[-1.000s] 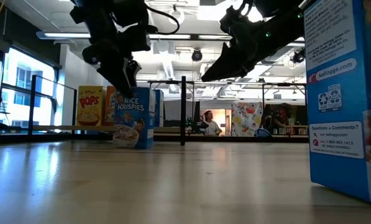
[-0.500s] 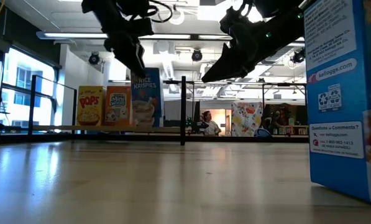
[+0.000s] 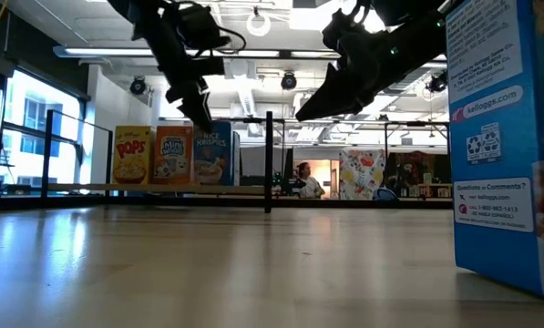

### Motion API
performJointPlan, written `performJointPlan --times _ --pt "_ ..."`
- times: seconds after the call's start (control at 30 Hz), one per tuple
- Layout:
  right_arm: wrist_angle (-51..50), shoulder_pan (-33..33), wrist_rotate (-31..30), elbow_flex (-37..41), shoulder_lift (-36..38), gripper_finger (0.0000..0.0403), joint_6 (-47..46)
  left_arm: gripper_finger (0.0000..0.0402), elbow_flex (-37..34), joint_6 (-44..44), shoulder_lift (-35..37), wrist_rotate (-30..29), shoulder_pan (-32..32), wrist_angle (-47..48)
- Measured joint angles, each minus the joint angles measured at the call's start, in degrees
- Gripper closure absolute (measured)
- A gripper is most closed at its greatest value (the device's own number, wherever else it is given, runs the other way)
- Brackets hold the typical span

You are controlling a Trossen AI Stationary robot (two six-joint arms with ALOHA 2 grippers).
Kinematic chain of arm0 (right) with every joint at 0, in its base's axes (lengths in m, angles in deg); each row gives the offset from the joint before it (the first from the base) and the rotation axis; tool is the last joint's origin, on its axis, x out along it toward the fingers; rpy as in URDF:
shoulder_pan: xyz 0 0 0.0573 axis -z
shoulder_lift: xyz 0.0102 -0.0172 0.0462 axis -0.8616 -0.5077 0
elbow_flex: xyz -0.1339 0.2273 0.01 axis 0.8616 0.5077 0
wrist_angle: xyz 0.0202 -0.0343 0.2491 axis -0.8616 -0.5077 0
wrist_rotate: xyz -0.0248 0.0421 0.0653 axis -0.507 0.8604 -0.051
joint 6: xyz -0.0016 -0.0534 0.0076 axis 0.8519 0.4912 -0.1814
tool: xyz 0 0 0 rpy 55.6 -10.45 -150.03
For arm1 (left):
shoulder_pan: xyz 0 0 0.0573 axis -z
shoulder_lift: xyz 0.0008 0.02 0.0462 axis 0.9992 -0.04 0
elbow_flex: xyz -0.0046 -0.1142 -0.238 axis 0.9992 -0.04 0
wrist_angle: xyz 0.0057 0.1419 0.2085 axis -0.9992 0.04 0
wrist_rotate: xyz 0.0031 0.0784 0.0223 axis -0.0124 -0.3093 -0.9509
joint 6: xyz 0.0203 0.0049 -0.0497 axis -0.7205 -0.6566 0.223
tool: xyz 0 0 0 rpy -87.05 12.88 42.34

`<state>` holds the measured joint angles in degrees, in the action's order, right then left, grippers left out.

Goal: Stack cereal on shelf
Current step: Put the top blue cereal box on the shelf aligned with the other blue cereal box

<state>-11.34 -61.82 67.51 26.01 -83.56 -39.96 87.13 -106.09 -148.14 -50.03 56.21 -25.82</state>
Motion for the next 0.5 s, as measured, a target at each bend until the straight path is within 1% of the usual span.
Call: performJointPlan --times 0.23,0.5 --pt "0.0 0.0 0.6 0.0 0.0 0.038 0.0 0.0192 0.0 -0.4 -1.9 -0.9 0.0 -1.6" --pt "0.0 0.0 1.5 0.0 0.0 0.038 0.0 0.0173 0.0 -1.1 -1.7 -4.5 0.0 -2.0"
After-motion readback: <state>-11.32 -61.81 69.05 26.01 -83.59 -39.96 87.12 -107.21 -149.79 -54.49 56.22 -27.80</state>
